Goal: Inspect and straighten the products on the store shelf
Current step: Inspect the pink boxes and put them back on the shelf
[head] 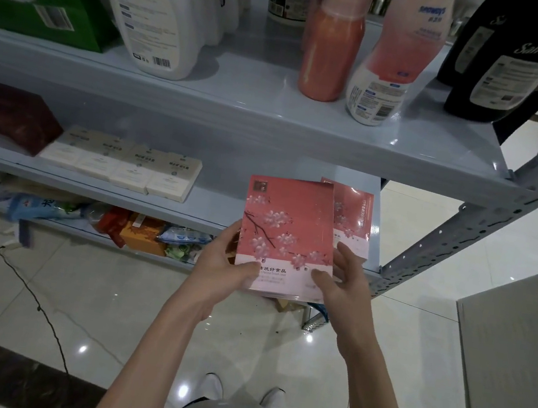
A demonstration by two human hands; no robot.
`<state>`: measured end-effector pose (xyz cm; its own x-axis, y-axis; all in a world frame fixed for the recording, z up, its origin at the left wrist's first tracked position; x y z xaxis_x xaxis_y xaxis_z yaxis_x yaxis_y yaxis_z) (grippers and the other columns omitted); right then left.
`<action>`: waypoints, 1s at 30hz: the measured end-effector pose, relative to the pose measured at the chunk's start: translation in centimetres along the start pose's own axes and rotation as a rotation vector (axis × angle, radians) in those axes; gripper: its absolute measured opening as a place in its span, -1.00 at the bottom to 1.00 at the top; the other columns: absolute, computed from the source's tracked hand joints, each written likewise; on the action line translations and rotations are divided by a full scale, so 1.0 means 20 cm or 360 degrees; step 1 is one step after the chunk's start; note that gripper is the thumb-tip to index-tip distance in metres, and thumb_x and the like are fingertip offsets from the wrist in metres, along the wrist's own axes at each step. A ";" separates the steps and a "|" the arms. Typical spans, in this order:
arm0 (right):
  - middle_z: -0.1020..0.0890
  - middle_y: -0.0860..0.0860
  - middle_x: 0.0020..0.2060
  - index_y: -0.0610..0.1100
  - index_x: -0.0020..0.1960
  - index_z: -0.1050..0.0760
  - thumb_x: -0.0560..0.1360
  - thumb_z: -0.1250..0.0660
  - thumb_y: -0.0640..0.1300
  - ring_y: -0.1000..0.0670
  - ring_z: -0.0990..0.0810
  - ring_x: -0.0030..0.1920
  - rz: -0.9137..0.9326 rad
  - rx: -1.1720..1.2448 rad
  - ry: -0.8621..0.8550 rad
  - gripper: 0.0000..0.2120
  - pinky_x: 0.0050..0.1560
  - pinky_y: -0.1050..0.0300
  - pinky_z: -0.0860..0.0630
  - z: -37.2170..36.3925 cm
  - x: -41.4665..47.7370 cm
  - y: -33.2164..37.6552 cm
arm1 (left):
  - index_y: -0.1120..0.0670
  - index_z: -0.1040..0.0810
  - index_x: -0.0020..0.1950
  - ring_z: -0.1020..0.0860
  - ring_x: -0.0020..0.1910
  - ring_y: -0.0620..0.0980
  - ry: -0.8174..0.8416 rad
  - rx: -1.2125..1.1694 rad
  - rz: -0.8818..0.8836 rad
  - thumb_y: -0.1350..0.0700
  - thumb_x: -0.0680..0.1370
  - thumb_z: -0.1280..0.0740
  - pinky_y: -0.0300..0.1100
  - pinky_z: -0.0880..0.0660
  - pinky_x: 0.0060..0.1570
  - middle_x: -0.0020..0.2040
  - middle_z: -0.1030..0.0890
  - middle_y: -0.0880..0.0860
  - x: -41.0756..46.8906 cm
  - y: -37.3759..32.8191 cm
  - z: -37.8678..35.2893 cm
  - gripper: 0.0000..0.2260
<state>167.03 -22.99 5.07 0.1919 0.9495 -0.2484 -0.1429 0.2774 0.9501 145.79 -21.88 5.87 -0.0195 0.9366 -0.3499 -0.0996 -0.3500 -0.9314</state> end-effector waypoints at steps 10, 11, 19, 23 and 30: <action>-0.65 0.22 0.18 0.24 0.31 -0.47 0.66 -0.32 -0.20 0.32 -0.60 0.14 0.0262 0.0007 0.0091 -0.62 0.10 0.28 -0.58 -0.06 -0.02 0.01 | -0.21 -0.42 0.44 -0.56 0.08 -0.36 -0.0303 0.0050 -0.0216 0.30 0.58 -0.40 -0.44 -0.54 -0.17 0.16 -0.60 -0.16 -0.08 0.06 -0.04 -0.45; -0.64 0.22 0.19 0.28 0.29 -0.45 0.67 -0.31 -0.21 0.33 -0.59 0.14 0.0262 0.0021 0.0116 -0.61 0.10 0.33 -0.56 -0.07 -0.02 0.01 | -0.23 -0.42 0.44 -0.56 0.06 -0.36 -0.0335 0.0029 -0.0224 0.30 0.58 -0.41 -0.43 -0.54 -0.17 0.17 -0.60 -0.12 -0.09 0.07 -0.04 -0.43; -0.62 0.16 0.29 0.16 0.45 -0.45 0.68 -0.30 -0.07 0.14 -0.58 0.29 0.0267 0.0090 0.0387 -0.64 0.25 0.17 -0.55 -0.17 0.00 -0.04 | -0.11 -0.39 0.49 -0.53 0.26 -0.15 -0.0692 -0.0004 -0.0090 0.11 0.54 -0.51 -0.23 -0.56 0.16 0.29 -0.55 -0.11 -0.21 0.21 0.02 -0.43; -0.62 0.21 0.27 0.35 0.35 -0.44 0.67 -0.32 -0.05 0.09 -0.62 0.27 0.0224 0.0119 0.0537 -0.64 0.21 0.00 -0.61 -0.33 -0.02 -0.01 | -0.11 -0.39 0.49 -0.48 0.28 -0.23 -0.0858 -0.0050 -0.0074 0.12 0.55 -0.49 -0.41 -0.47 0.05 0.32 -0.52 -0.16 -0.28 0.25 0.13 -0.45; -0.60 0.53 -0.01 0.38 0.21 -0.43 0.65 -0.33 -0.11 0.38 -0.63 0.03 0.0229 0.0088 0.0878 -0.64 -0.13 0.33 -0.61 -0.76 -0.05 0.09 | -0.07 -0.42 0.47 -0.48 0.28 -0.27 -0.1169 -0.0074 -0.0071 0.17 0.55 -0.49 -0.54 -0.44 0.05 0.34 -0.52 -0.15 -0.36 0.36 0.51 -0.47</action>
<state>151.76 -21.22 4.05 -0.3633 0.9172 -0.1638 -0.0764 0.1458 0.9864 135.03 -31.00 2.81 -0.6793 0.7141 -0.1693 -0.0739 -0.2961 -0.9523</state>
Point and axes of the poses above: each hand's wrist, its own x-axis towards the middle knuckle, its own z-axis out of the back of the hand, y = z × x, the point moved 3 cm from there along x, towards the middle knuckle
